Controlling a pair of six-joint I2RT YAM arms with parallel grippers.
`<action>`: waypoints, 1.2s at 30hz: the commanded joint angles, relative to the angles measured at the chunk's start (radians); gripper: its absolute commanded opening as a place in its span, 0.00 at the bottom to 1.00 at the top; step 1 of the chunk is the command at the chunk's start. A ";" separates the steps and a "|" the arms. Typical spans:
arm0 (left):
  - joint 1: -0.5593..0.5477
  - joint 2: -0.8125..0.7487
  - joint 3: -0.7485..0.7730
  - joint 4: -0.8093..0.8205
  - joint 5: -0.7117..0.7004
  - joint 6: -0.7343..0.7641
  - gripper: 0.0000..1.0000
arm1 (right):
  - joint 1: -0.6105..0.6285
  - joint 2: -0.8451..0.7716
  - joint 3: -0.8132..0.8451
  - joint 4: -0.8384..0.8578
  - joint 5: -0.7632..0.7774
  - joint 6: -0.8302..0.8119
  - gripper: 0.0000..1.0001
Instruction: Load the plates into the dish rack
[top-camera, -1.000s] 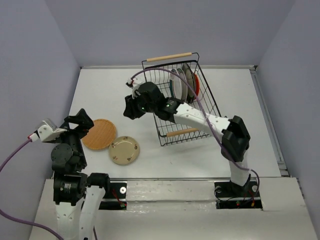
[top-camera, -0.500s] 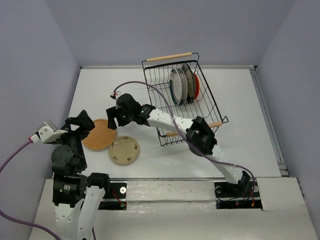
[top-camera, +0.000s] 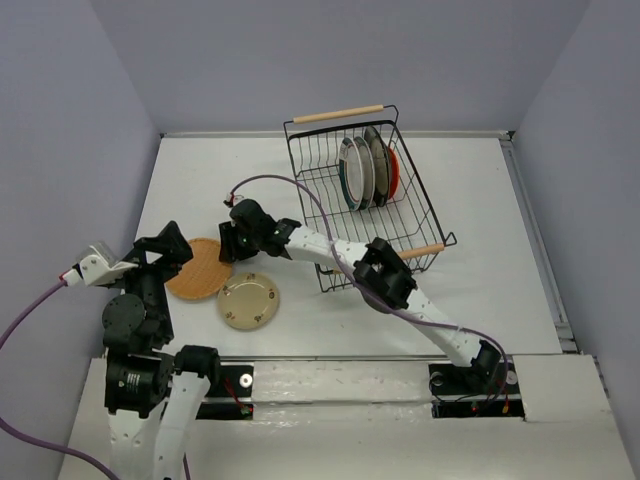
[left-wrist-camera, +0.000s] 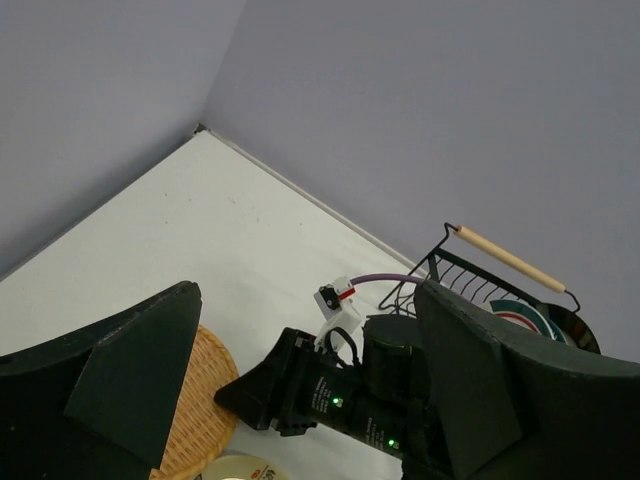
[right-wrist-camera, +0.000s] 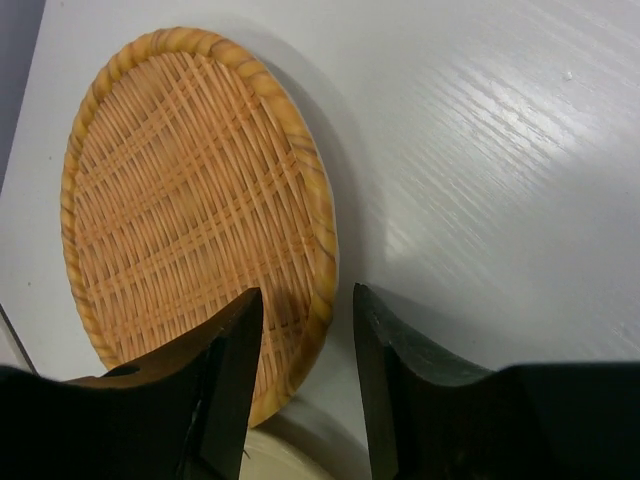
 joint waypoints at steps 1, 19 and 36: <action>-0.007 -0.022 -0.003 0.043 0.001 0.017 0.99 | 0.001 0.024 0.014 0.140 -0.046 0.099 0.46; -0.010 -0.028 -0.003 0.046 0.006 0.028 0.99 | -0.019 -0.035 0.051 0.355 0.018 0.196 0.07; -0.024 -0.003 -0.031 0.078 0.147 0.071 0.99 | -0.138 -0.697 -0.395 0.299 0.681 -0.430 0.07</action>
